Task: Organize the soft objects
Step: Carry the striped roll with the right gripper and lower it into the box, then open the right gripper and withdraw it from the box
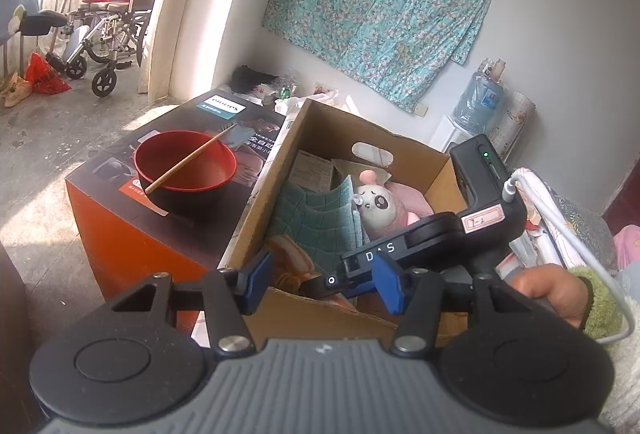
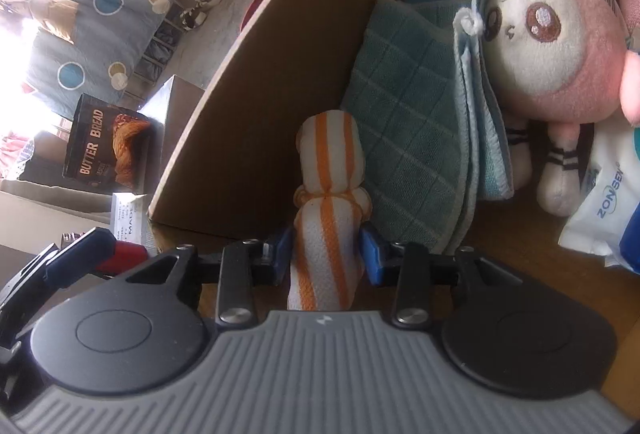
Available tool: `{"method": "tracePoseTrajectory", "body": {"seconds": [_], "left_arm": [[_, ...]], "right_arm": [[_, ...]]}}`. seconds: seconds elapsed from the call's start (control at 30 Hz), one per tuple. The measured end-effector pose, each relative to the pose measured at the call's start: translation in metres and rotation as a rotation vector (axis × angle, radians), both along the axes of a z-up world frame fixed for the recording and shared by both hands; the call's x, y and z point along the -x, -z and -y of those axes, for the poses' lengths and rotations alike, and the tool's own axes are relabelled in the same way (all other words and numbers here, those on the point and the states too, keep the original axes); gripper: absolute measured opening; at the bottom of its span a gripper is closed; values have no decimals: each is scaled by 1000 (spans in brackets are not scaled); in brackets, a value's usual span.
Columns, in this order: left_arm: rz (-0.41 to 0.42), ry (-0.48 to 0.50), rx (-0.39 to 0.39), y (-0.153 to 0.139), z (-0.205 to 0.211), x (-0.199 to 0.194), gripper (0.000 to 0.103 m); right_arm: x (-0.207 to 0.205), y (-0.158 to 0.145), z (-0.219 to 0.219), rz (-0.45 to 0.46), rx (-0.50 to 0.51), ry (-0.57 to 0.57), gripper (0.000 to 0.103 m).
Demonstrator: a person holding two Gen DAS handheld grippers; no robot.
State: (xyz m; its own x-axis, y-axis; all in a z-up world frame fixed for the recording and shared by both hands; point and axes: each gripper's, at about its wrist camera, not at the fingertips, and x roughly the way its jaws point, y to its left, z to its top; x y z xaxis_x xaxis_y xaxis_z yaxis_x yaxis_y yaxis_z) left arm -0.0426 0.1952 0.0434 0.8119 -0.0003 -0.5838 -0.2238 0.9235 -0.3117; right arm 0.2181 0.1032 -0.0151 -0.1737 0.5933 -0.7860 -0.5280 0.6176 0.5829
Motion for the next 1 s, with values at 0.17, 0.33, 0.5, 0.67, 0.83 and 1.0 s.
{"method": "tracePoseTrajectory", "body": {"seconds": [0.17,0.33,0.5,0.67,0.83,1.0], "left_arm": [[6,8,10,6,-7,-4,56],[0,27,13,11,-5,-3,56],[-7,34,14,14,-2,-6,58],[-13,43,4,10,8,-8,65],[-11,53,-16,1,19,-11,73],[5,90,-41,-10,35,-18,74]], "right_arm": [[-9,8,4,-46,-3,40,41],[-15,9,9,-95,-49,60,43],[-20,7,12,-95,-62,71,46],[-20,-5,32,-45,-105,115,49],[-15,-29,66,6,-207,183,50],[-7,-57,120,59,-302,281,51]]}}
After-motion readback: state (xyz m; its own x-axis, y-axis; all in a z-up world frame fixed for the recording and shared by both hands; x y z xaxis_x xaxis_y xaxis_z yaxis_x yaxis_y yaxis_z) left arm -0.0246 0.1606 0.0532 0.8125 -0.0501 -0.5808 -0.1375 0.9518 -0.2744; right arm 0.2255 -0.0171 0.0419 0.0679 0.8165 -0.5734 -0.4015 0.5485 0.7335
